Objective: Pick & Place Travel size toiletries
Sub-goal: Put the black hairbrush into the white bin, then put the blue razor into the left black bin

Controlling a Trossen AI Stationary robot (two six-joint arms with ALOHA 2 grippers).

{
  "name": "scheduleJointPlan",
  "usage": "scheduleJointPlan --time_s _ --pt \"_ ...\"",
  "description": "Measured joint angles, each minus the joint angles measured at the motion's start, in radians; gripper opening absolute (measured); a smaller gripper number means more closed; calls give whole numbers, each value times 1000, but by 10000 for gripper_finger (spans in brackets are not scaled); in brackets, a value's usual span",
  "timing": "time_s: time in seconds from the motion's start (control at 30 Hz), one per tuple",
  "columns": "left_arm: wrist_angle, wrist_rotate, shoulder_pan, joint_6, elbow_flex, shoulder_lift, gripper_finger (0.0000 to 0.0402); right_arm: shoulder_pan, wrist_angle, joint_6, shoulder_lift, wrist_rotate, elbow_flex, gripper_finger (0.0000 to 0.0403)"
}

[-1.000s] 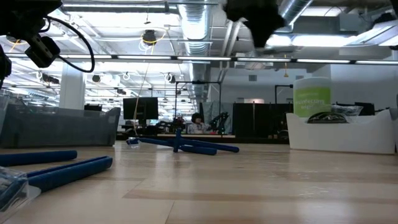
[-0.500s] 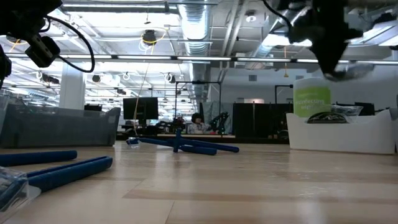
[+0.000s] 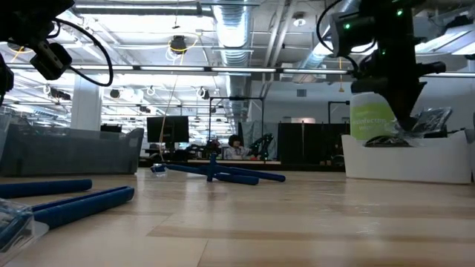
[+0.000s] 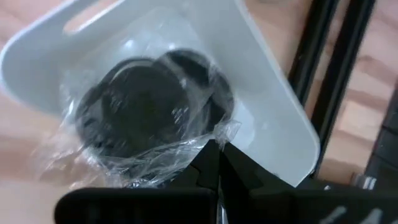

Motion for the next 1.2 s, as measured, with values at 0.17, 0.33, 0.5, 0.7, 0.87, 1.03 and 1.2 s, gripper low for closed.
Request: scheduleJointPlan --time_s 0.17,0.33,0.5,0.7,0.87,1.03,1.2 --pt "4 0 0 0 0 0 2 -30 19 -2 2 55 1 12" --pt "5 0 0 0 0 0 2 -46 56 -27 3 57 1 58" --pt "6 0 0 0 0 0 2 -45 107 -62 3 58 1 114" --pt "6 0 0 0 0 0 2 -43 193 -132 -3 58 44 169" --pt "6 0 0 0 0 0 2 -5 223 -198 -14 58 138 187" --pt "6 0 0 0 0 0 2 100 265 -254 -23 57 175 178" --pt "6 0 0 0 0 0 2 200 261 -250 -19 6 144 146"
